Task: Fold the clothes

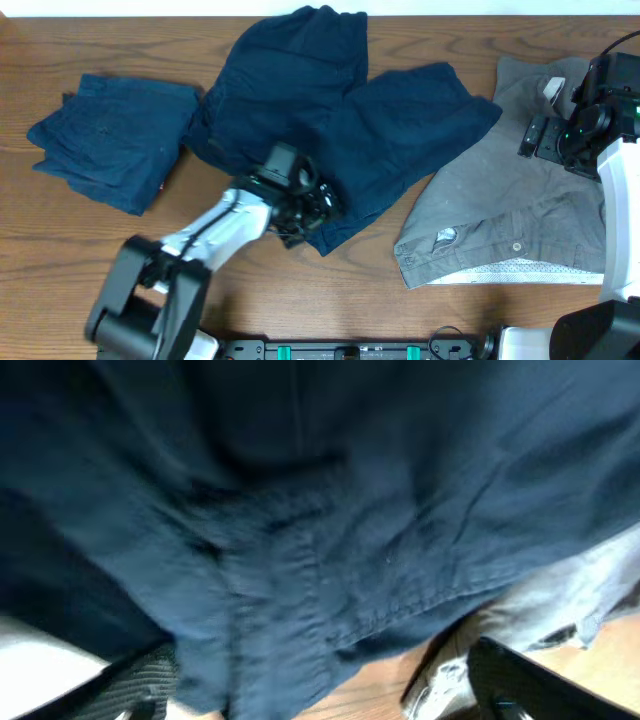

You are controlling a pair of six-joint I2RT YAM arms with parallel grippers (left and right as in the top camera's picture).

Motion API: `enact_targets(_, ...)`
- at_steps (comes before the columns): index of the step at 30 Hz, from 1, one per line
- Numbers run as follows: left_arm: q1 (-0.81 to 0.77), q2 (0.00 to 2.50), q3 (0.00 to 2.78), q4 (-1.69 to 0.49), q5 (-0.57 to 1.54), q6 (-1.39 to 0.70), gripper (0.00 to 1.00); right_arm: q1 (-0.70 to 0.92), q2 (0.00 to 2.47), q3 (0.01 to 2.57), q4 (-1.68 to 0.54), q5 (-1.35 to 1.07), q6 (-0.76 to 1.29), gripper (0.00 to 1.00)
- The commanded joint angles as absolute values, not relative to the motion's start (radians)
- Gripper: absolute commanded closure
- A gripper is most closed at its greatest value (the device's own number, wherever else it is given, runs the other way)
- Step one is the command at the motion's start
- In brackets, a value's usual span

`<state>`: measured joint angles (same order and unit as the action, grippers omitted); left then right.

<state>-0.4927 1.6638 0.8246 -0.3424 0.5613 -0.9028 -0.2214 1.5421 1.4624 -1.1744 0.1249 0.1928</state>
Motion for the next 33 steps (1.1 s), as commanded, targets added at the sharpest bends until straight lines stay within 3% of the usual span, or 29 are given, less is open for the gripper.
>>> enact_targets(1,-0.546,1.718,0.815,-0.331,0.548,-0.994,0.42,-0.229,1.531,1.472,-1.174,0.119,0.178,0.01)
enact_targets(3,-0.558,1.737,0.815,-0.337,0.548,-0.983,0.86,-0.229,1.531,1.472,-1.174,0.119,0.178,0.01)
enact_targets(4,-0.558,1.738,0.815,-0.348,0.55,-0.972,0.94,-0.229,1.531,1.472,-1.174,0.119,0.178,0.01)
enact_targets(8,-0.503,1.708,0.816,-0.493,0.556,-0.855,0.94,-0.229,1.532,1.472,-1.178,0.117,0.16,0.02)
enact_targets(12,-0.355,1.621,0.816,-0.757,0.438,-0.691,0.94,-0.229,1.548,1.469,-1.194,0.07,0.112,0.11)
enact_targets(17,-0.088,1.489,0.816,-0.913,0.228,-0.603,0.94,-0.227,1.604,1.448,-1.216,-0.078,0.043,0.43)
enact_targets(22,0.105,1.415,0.816,-0.908,0.231,-0.595,0.94,-0.205,1.697,1.382,-1.143,-0.149,0.039,0.9)
enact_targets(32,0.099,1.411,0.815,-0.915,0.306,-0.595,0.94,-0.164,1.982,1.326,-0.931,-0.154,0.035,0.93)
enact_targets(33,0.087,1.411,0.815,-0.915,0.305,-0.595,0.94,-0.164,2.007,1.326,-0.926,-0.147,0.036,0.98)
